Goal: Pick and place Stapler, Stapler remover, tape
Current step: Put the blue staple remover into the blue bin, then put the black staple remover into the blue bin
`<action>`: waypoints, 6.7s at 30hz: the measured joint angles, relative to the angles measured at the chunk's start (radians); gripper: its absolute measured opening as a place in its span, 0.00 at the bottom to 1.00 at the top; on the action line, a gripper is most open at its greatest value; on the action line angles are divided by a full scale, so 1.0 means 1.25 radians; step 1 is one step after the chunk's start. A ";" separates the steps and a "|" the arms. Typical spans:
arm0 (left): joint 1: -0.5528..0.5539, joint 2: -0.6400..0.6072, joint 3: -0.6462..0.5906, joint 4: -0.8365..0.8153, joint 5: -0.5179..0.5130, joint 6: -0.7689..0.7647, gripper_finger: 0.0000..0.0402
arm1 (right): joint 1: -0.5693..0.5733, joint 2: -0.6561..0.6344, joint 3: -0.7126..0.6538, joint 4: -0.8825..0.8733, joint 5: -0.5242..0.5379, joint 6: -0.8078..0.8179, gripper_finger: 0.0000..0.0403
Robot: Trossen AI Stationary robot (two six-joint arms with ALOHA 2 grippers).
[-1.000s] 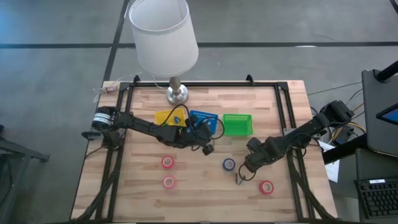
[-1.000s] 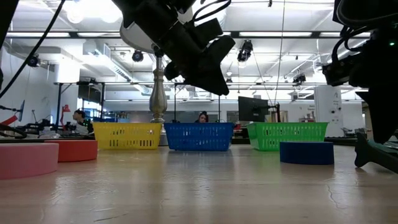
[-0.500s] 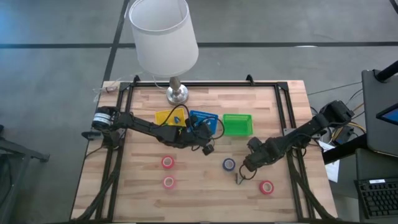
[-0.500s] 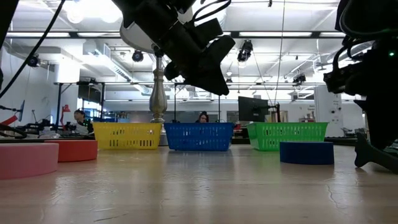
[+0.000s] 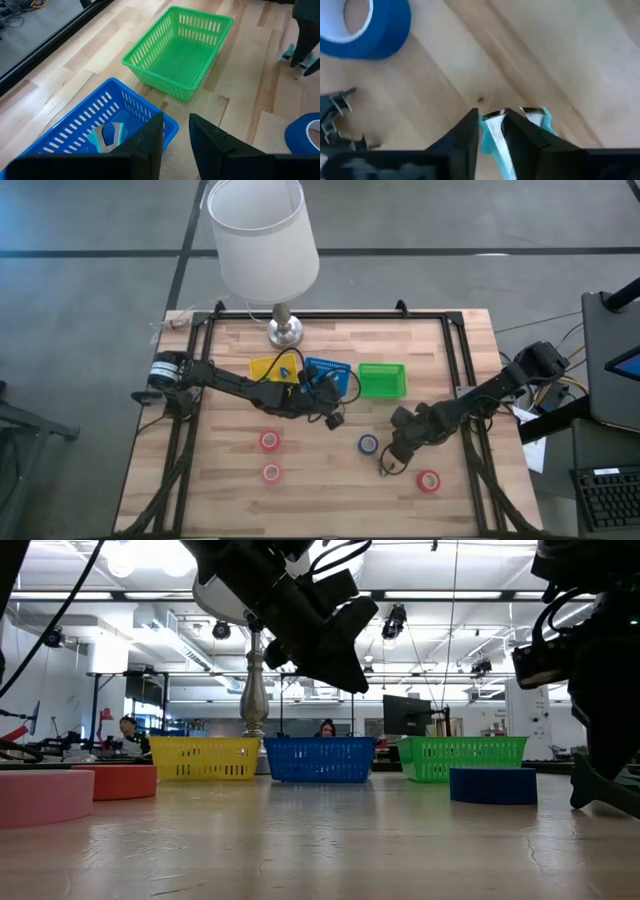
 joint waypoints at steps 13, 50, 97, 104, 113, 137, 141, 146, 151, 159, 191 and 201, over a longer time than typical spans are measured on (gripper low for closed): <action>-0.044 0.000 0.000 0.000 0.002 -0.013 0.24 | 0.000 0.000 0.010 0.001 -0.011 -0.073 0.14; -0.265 -0.049 0.000 -0.010 -0.114 -0.182 0.24 | -0.296 0.025 0.107 0.587 0.272 -0.839 0.13; -0.268 -0.048 -0.003 -0.053 -0.132 -0.200 0.24 | -0.294 0.159 0.277 0.150 0.095 -0.674 0.34; -0.266 -0.048 -0.015 -0.053 -0.132 -0.163 0.24 | -0.157 0.032 0.170 0.127 0.079 -0.529 0.34; -0.258 -0.048 -0.026 -0.051 -0.131 -0.131 0.24 | -0.006 -0.069 0.032 0.122 0.008 -0.165 0.33; -0.212 -0.048 -0.027 -0.043 -0.131 -0.096 0.24 | 0.114 0.005 -0.009 0.331 -0.042 -0.242 0.35; -0.211 -0.048 -0.027 -0.042 -0.131 -0.096 0.24 | 0.114 0.026 -0.009 0.334 -0.070 -0.238 0.35; -0.211 -0.048 -0.027 -0.042 -0.131 -0.097 0.24 | 0.114 0.044 -0.009 0.339 -0.078 -0.271 0.35; -0.211 -0.048 -0.027 -0.042 -0.131 -0.097 0.24 | 0.114 0.063 -0.009 0.351 -0.080 -0.401 0.35; -0.211 -0.048 -0.027 -0.042 -0.131 -0.097 0.24 | 0.114 0.100 -0.006 0.379 -0.079 -0.554 0.34; -0.211 -0.048 -0.027 -0.042 -0.131 -0.095 0.24 | 0.114 0.114 -0.010 0.429 -0.050 -0.790 0.14; -0.212 -0.048 -0.027 -0.042 -0.131 -0.095 0.24 | 0.114 0.073 -0.012 0.457 -0.051 -0.791 0.13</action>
